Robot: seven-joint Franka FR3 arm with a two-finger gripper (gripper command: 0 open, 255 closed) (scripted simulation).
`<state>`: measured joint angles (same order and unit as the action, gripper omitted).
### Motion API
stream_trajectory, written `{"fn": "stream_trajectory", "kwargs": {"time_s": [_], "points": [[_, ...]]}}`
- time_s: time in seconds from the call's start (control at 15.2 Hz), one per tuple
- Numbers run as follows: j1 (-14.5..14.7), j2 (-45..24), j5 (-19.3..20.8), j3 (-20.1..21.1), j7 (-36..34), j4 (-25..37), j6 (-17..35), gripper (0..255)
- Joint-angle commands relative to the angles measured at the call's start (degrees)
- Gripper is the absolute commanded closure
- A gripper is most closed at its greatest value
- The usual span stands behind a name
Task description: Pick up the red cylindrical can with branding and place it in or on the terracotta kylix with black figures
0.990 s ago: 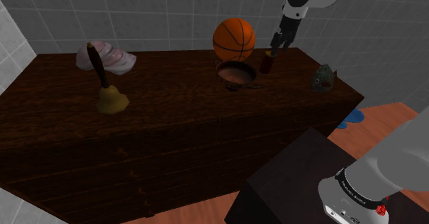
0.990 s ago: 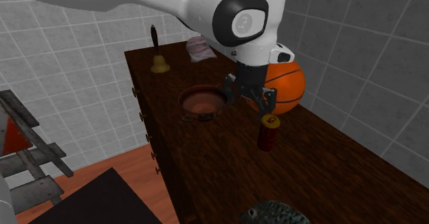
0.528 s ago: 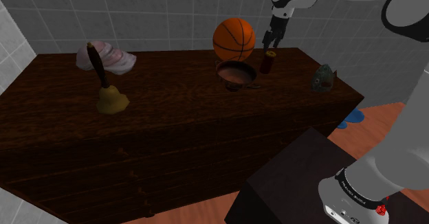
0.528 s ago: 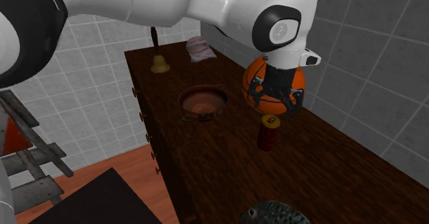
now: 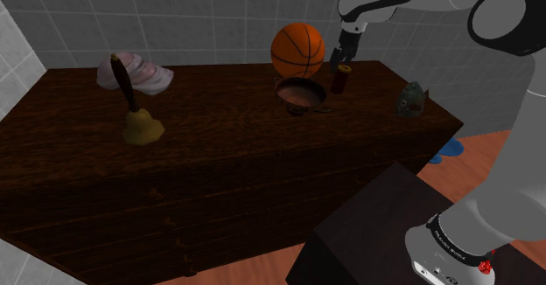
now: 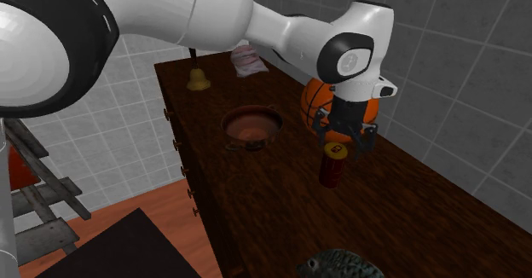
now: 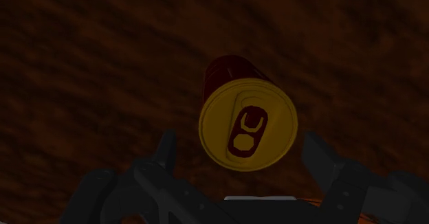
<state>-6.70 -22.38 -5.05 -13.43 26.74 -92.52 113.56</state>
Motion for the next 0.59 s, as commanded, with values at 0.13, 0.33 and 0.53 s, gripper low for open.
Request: {"fn": "stream_trajectory", "kwargs": {"time_s": [0.13, 0.33, 0.53], "points": [[0.0, -0.2, -0.1, 0.0, 0.0, -0.6, 0.8, 0], [0.0, -0.2, -0.1, 0.0, 0.0, -0.6, 0.8, 0], [0.0, -0.2, -0.1, 0.0, 0.0, -0.6, 0.8, 255]]}}
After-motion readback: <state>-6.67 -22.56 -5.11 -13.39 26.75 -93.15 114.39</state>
